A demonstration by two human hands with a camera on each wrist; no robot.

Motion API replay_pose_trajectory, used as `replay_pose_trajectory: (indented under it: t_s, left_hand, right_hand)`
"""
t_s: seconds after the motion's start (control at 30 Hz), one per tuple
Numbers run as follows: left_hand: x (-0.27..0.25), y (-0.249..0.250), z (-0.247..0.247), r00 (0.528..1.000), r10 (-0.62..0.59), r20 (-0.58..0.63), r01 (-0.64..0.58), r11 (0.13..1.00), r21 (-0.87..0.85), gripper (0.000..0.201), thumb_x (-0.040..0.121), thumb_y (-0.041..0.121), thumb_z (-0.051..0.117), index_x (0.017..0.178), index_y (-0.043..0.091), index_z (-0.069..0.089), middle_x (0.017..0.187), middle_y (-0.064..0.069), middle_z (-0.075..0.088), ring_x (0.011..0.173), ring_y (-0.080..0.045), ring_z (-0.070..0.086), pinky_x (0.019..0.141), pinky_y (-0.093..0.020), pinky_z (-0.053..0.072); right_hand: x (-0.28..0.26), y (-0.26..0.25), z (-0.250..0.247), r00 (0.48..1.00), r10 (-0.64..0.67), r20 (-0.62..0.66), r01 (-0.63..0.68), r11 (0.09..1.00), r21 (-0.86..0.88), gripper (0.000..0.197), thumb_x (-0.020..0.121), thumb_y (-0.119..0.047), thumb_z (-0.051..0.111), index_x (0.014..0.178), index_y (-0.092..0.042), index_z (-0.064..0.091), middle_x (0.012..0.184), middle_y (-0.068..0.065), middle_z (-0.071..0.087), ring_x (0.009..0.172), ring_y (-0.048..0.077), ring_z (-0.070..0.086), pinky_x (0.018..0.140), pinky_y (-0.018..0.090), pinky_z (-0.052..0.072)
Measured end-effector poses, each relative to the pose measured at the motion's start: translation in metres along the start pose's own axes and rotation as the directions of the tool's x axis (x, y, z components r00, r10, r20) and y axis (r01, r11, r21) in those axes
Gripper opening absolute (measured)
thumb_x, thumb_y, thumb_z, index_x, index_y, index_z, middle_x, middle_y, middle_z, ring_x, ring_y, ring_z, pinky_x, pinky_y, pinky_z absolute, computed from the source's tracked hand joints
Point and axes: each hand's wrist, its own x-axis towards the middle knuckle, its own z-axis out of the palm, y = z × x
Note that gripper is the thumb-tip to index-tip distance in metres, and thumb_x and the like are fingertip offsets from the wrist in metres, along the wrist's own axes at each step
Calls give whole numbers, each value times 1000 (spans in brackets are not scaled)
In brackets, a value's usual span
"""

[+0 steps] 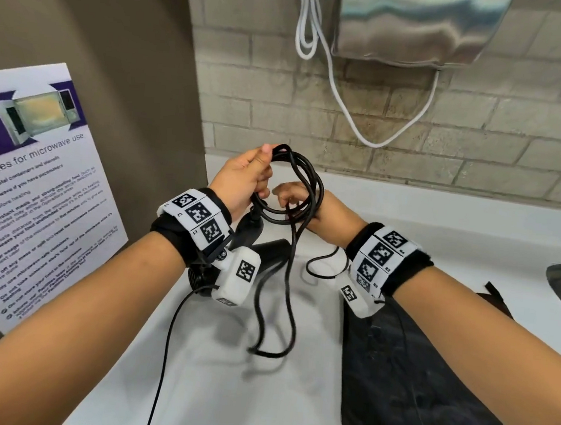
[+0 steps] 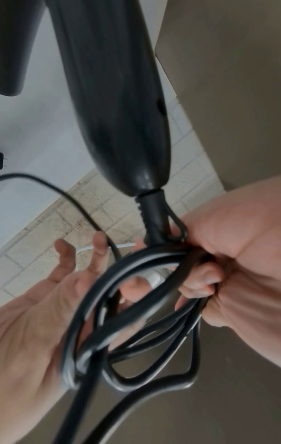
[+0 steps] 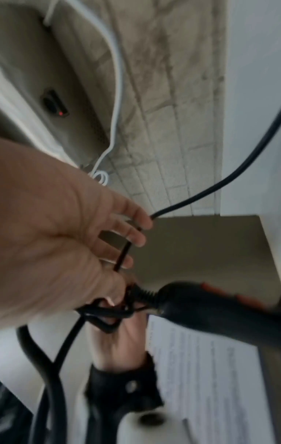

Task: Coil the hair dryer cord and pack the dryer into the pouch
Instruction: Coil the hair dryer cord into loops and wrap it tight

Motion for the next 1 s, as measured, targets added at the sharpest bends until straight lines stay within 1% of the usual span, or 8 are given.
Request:
replay_pose_trajectory:
  t_s: [0.1,0.17,0.33,0.47,0.67,0.83,0.9,1.0]
  left_hand:
    - [-4,2,3,1000,-18,9,18,999,31,23,98,30,39,93,12,53,44,15,28,39,-2,23,43,-14,27]
    - [-6,4,3,999,-34,4,34,998,45,25,98,30,41,93,14,60,44,15,27,39,-2,22,43,-15,24]
    - [-9,10,0,998,-68,-7,68,996,51,27,98,31,41,91,18,63,42,15,24,37,-2,21,40,-14,22]
    - [-11,9,-5,999,-39,-3,39,998,52,28,98,30,40,90,19,64,43,15,22,38,-2,19,42,-15,23]
    - [-9,4,5,1000,3,-25,-1,995,102,27,99,29,39,91,20,64,43,16,24,39,-2,21,41,-14,24]
    - [-5,5,1,997,20,-77,-13,996,87,27,99,29,38,93,20,62,43,16,27,38,-2,22,41,-14,24]
    - [-5,4,1,997,21,-74,-14,996,89,27,100,29,38,94,20,62,42,16,27,39,-2,22,42,-15,24]
    - [-5,4,2,997,22,-70,-16,996,83,26,100,29,38,94,20,62,43,15,27,39,-2,22,42,-15,23]
  right_hand:
    - [-5,8,-18,979,144,-145,-160,981,-107,25,83,6,49,93,-10,65,81,-10,60,71,-5,52,71,4,36]
    - [-10,21,-31,941,215,-263,-257,956,-138,20,90,-4,51,104,-6,65,93,6,68,81,11,59,78,14,39]
    - [-36,72,-63,710,547,-444,-658,740,-140,23,93,-7,49,107,0,65,107,22,65,101,34,59,82,26,39]
    - [-72,97,-87,512,751,-417,-859,464,-218,25,92,-2,45,105,3,65,114,24,62,107,38,57,91,34,43]
    - [-82,93,-65,419,875,-244,-845,277,-458,30,95,-12,40,115,-1,60,120,18,60,110,33,56,91,34,47]
    - [-68,57,-51,432,882,-187,-739,228,-634,60,83,-30,51,139,-24,31,139,10,41,128,34,35,101,44,34]
    - [-56,37,-45,585,797,-148,-643,345,-684,78,80,-41,56,144,-33,12,150,4,25,137,33,19,106,54,22]
    - [-35,16,-33,860,509,-29,-458,746,-484,66,89,-35,52,145,-34,16,152,0,25,142,23,16,111,57,8]
